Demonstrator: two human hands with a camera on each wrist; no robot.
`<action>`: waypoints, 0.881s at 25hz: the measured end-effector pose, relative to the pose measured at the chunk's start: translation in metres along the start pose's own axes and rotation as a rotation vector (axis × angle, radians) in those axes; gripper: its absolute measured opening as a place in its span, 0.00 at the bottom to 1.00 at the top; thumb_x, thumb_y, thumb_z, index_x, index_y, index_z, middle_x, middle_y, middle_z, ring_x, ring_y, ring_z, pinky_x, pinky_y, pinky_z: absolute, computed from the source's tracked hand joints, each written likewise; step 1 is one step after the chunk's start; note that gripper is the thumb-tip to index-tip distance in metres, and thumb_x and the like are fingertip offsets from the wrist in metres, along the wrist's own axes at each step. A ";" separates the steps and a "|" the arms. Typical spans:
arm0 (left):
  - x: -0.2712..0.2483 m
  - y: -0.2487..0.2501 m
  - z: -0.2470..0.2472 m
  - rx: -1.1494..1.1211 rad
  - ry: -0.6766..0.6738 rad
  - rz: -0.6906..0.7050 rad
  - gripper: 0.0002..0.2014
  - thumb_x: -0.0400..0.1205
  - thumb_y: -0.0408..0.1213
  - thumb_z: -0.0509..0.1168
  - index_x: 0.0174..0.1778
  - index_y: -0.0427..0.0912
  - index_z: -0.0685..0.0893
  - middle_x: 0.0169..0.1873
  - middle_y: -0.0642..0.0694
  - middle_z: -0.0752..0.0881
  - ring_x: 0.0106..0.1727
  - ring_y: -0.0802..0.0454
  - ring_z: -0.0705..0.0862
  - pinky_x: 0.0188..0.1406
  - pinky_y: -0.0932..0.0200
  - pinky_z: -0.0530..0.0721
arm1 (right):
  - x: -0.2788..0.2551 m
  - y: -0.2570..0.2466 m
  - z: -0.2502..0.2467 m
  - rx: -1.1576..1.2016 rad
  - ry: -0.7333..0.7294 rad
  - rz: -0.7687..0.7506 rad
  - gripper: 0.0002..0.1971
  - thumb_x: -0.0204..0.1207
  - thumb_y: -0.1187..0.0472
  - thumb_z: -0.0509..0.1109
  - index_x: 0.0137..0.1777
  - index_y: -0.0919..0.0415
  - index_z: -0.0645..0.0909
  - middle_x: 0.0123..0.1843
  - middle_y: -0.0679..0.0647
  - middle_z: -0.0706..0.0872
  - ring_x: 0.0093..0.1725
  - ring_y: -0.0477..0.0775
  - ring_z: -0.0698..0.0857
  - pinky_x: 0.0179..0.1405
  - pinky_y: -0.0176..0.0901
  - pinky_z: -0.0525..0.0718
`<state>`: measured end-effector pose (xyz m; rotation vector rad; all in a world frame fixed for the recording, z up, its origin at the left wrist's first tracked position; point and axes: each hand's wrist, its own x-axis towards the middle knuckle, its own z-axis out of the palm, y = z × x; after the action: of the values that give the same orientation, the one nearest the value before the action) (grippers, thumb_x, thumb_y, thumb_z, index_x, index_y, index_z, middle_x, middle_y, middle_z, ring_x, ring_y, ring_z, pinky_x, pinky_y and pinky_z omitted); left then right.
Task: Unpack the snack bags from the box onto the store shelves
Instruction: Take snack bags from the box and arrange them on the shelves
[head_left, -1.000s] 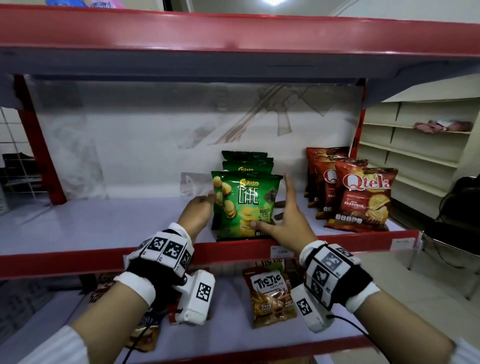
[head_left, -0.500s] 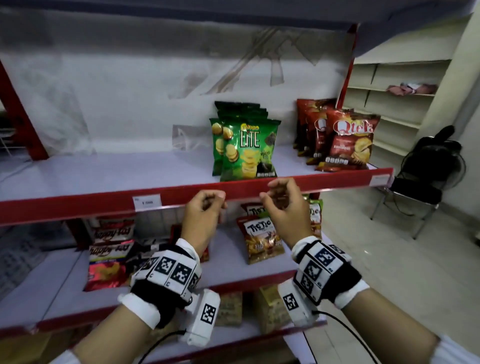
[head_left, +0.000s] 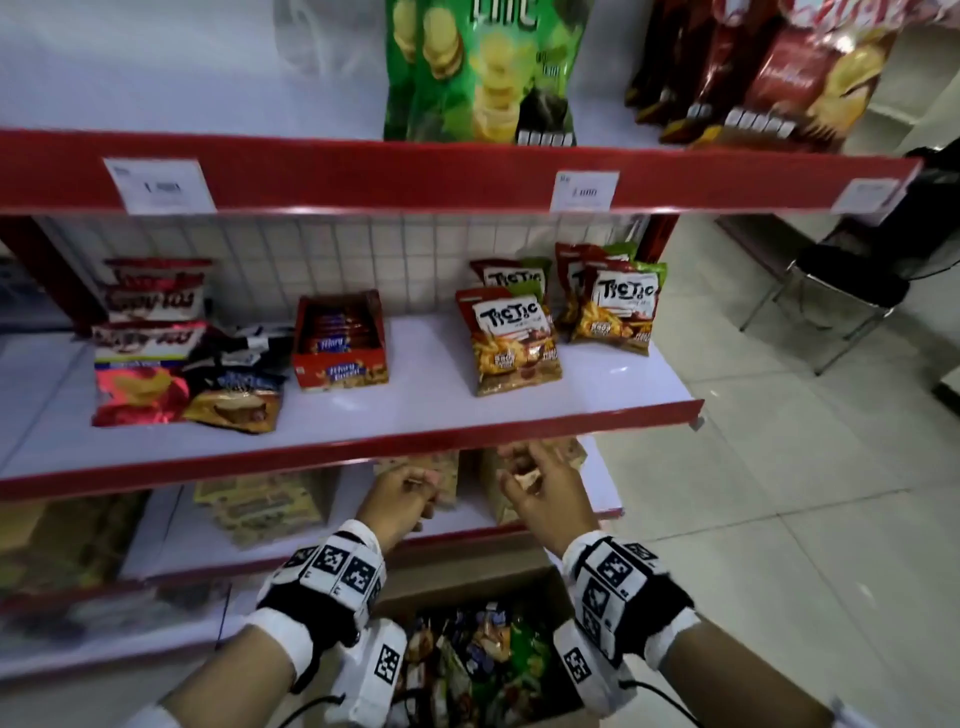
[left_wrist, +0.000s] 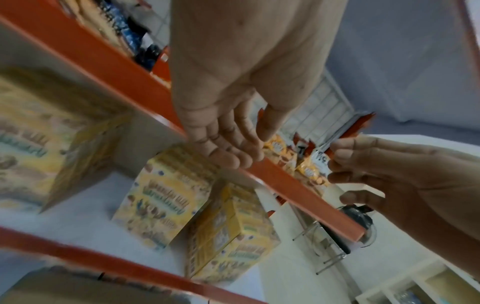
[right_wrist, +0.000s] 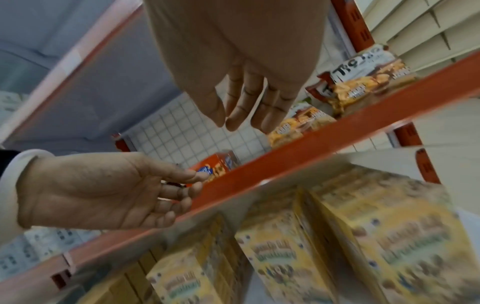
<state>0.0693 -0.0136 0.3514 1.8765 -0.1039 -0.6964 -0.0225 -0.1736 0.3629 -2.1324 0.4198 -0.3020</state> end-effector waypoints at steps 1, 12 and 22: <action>0.007 -0.015 0.007 -0.011 0.004 -0.035 0.10 0.85 0.27 0.58 0.40 0.42 0.80 0.32 0.46 0.82 0.29 0.52 0.77 0.25 0.62 0.74 | 0.000 0.020 0.006 -0.017 -0.039 0.027 0.11 0.75 0.67 0.70 0.51 0.51 0.79 0.44 0.50 0.84 0.46 0.47 0.82 0.44 0.34 0.76; 0.087 -0.207 0.085 0.019 0.080 -0.287 0.08 0.85 0.26 0.58 0.45 0.39 0.81 0.33 0.45 0.82 0.31 0.51 0.79 0.29 0.61 0.74 | -0.014 0.245 0.103 -0.198 -0.379 0.156 0.11 0.76 0.68 0.67 0.57 0.61 0.82 0.43 0.53 0.83 0.46 0.55 0.84 0.48 0.27 0.77; 0.198 -0.426 0.125 0.087 0.043 -0.295 0.08 0.85 0.28 0.58 0.43 0.42 0.80 0.34 0.48 0.83 0.29 0.55 0.77 0.19 0.73 0.74 | -0.007 0.434 0.260 -0.271 -0.710 0.091 0.19 0.77 0.71 0.65 0.66 0.56 0.80 0.57 0.56 0.85 0.48 0.50 0.81 0.50 0.36 0.76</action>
<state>0.0641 -0.0154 -0.1346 2.0107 0.1767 -0.8619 -0.0133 -0.2047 -0.1416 -2.2987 0.1400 0.5858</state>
